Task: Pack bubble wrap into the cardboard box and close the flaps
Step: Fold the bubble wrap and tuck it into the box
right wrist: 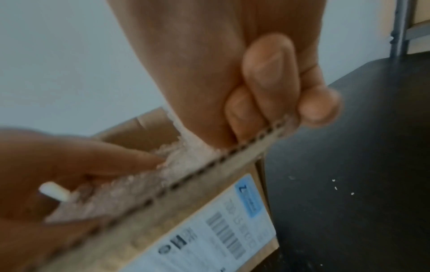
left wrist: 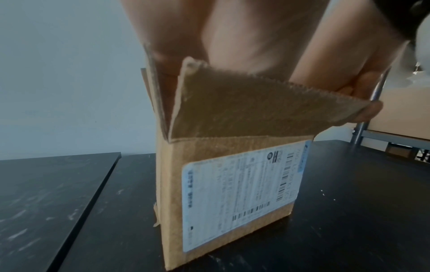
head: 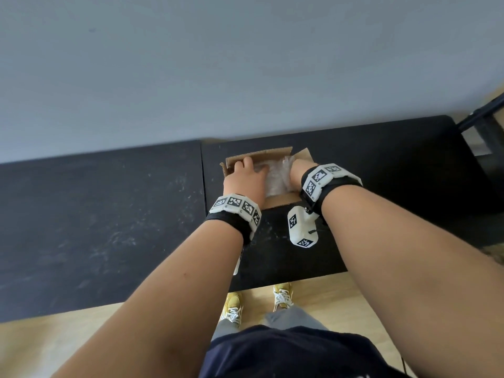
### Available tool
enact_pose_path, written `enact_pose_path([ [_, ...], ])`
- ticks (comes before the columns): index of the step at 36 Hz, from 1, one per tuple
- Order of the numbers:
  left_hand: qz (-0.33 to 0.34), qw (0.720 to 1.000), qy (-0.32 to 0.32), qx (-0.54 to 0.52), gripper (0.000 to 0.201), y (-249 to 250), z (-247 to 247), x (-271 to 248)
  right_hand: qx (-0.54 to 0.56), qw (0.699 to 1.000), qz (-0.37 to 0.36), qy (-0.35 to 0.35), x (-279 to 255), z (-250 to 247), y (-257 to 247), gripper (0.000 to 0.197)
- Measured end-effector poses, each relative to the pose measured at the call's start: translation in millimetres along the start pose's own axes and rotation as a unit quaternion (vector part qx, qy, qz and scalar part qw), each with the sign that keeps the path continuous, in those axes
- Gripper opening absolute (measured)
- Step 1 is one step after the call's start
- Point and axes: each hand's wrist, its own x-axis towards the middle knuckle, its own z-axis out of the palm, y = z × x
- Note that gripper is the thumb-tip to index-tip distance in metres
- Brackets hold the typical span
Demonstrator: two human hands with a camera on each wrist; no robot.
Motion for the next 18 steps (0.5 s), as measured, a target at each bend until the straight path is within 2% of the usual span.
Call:
enact_pose_path([
  [3,-0.001,1.0,-0.002,0.002,0.054,0,-1,-1,0.02,0.995,0.096,-0.033,-3,-3,-7,0.037],
  [6,-0.001,1.0,-0.001,0.006,0.052,0,-1,0,0.04,0.996,0.074,0.013,1,0,-7,0.034],
  [10,-0.002,1.0,0.004,0.013,0.055,0,2,-1,-0.001,0.993,0.054,0.105,-4,13,-1,0.024],
  [14,0.001,1.0,0.009,0.023,0.054,-1,5,-2,-0.001,0.988,0.038,0.153,-12,19,-1,0.022],
  [18,0.0,0.999,0.014,0.029,0.055,0,8,-1,0.02,0.975,-0.01,0.222,-20,26,6,0.012],
])
